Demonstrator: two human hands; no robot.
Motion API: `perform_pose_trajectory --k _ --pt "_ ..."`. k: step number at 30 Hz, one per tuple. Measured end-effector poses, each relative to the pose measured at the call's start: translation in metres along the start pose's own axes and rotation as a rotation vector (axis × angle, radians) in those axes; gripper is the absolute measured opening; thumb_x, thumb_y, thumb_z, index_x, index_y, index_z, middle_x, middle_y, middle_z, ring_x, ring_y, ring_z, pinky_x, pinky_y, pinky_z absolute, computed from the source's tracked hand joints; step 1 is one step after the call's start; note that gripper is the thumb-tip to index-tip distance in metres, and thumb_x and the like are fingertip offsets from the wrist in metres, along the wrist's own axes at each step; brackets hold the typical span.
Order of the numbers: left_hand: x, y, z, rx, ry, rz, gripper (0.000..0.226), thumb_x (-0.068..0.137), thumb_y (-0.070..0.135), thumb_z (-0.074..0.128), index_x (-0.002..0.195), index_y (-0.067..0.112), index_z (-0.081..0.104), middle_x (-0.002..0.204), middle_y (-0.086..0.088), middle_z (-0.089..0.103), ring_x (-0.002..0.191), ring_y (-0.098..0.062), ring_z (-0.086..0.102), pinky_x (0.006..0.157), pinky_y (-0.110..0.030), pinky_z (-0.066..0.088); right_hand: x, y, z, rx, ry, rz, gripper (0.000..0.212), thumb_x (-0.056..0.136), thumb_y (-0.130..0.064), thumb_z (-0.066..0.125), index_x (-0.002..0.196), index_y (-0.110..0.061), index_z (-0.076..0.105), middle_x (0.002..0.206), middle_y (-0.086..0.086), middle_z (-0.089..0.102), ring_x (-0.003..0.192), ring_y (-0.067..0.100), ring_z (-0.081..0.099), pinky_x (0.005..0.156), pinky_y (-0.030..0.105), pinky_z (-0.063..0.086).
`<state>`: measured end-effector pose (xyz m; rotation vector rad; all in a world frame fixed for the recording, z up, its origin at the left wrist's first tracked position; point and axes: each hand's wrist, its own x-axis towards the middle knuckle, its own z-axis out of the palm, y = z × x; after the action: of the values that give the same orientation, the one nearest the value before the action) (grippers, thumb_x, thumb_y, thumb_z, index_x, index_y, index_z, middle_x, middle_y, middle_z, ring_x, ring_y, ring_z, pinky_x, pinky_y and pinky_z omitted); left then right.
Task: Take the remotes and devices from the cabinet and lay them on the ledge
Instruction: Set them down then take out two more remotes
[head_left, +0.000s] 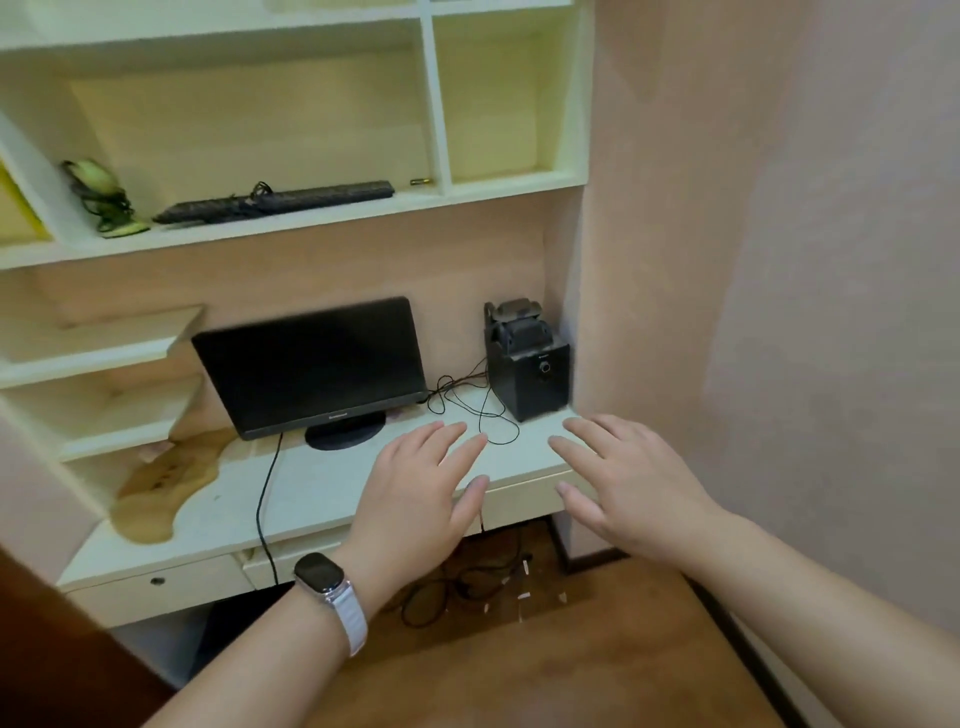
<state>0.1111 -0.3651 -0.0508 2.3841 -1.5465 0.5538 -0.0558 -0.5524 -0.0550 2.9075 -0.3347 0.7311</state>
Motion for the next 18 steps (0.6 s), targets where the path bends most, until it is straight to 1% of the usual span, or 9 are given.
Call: perform_pose_trajectory --k 3,7,11,13,18 --pt "0.026 -0.012 0.009 -0.002 0.035 0.000 0.047 0.094 0.047 0.040 0.134 0.026 0.056 0.133 0.003 0.059 0.128 -0.022 0.050 0.104 -0.040 0.040 0.031 0.013 0.008 -0.004 -0.015 0.004 0.048 0.088 -0.045 0.045 0.122 -0.017 0.064 0.124 0.007 0.064 0.113 0.031 0.057 0.092 0.040 0.046" --pt "0.073 -0.038 0.024 -0.002 0.075 0.018 0.045 0.093 0.047 0.044 0.130 0.026 0.058 0.130 0.003 0.061 0.125 -0.022 0.053 0.103 -0.042 0.042 0.082 0.035 0.015 -0.033 0.030 0.004 0.049 0.088 -0.045 0.045 0.123 -0.016 0.064 0.124 0.005 0.064 0.114 0.029 0.057 0.091 0.039 0.047" --pt "0.133 -0.074 0.035 -0.033 0.148 0.045 0.045 0.092 0.046 0.047 0.130 0.026 0.059 0.130 0.003 0.061 0.124 -0.021 0.052 0.104 -0.041 0.041 0.142 0.058 0.021 -0.075 0.084 -0.004 0.047 0.087 -0.043 0.046 0.119 -0.014 0.066 0.119 0.007 0.065 0.109 0.031 0.060 0.086 0.040 0.049" --pt "0.164 -0.092 0.038 -0.031 0.192 0.068 0.046 0.091 0.045 0.048 0.129 0.024 0.060 0.128 0.001 0.062 0.123 -0.023 0.053 0.102 -0.041 0.042 0.172 0.070 0.023 -0.106 0.102 -0.012 0.045 0.087 -0.042 0.047 0.118 -0.014 0.066 0.119 0.006 0.065 0.108 0.031 0.060 0.086 0.039 0.048" --pt "0.241 -0.139 0.048 -0.022 0.267 0.130 0.047 0.091 0.046 0.046 0.129 0.022 0.061 0.128 -0.001 0.062 0.122 -0.026 0.054 0.099 -0.040 0.042 0.233 0.101 0.028 -0.178 0.140 0.020 0.048 0.088 -0.044 0.046 0.121 -0.015 0.064 0.122 0.006 0.065 0.110 0.029 0.059 0.086 0.040 0.050"
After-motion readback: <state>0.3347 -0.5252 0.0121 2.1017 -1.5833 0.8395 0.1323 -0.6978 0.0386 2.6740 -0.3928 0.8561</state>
